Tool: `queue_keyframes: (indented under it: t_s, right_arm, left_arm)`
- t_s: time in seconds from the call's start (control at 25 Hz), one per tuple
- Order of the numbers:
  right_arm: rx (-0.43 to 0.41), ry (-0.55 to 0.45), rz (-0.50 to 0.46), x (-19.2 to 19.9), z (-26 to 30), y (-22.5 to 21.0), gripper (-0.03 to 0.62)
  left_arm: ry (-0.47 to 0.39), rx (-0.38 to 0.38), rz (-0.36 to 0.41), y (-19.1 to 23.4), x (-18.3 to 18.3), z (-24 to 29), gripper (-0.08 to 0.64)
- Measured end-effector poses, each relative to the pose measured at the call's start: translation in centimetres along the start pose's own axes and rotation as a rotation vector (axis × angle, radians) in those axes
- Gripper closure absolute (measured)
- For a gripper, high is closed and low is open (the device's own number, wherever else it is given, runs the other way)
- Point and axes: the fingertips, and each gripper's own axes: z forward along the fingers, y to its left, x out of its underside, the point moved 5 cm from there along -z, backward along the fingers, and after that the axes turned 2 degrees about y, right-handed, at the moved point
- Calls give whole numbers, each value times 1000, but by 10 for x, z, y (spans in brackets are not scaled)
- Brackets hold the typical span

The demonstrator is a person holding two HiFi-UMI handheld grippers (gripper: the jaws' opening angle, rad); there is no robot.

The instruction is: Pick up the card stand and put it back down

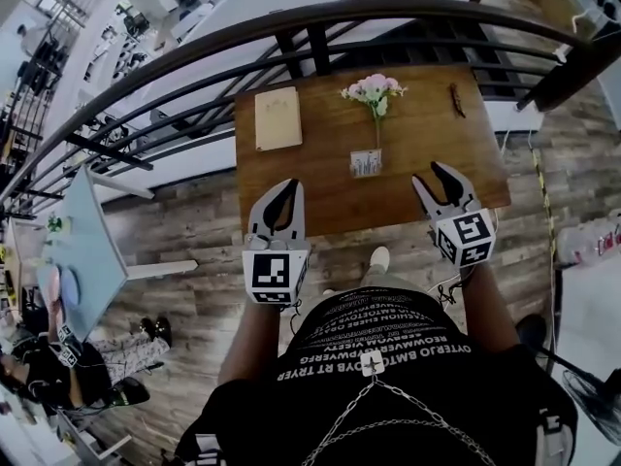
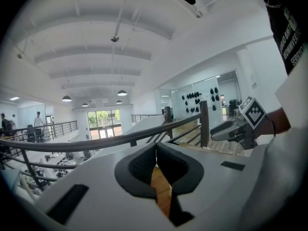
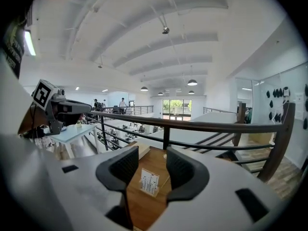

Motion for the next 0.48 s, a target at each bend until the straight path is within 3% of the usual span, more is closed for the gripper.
queue_keyframes:
  t_s: [0.48]
  right_arm:
    - [-46, 49, 10, 39, 13, -79, 403]
  left_arm:
    - [8, -62, -13, -46, -13, 45, 532]
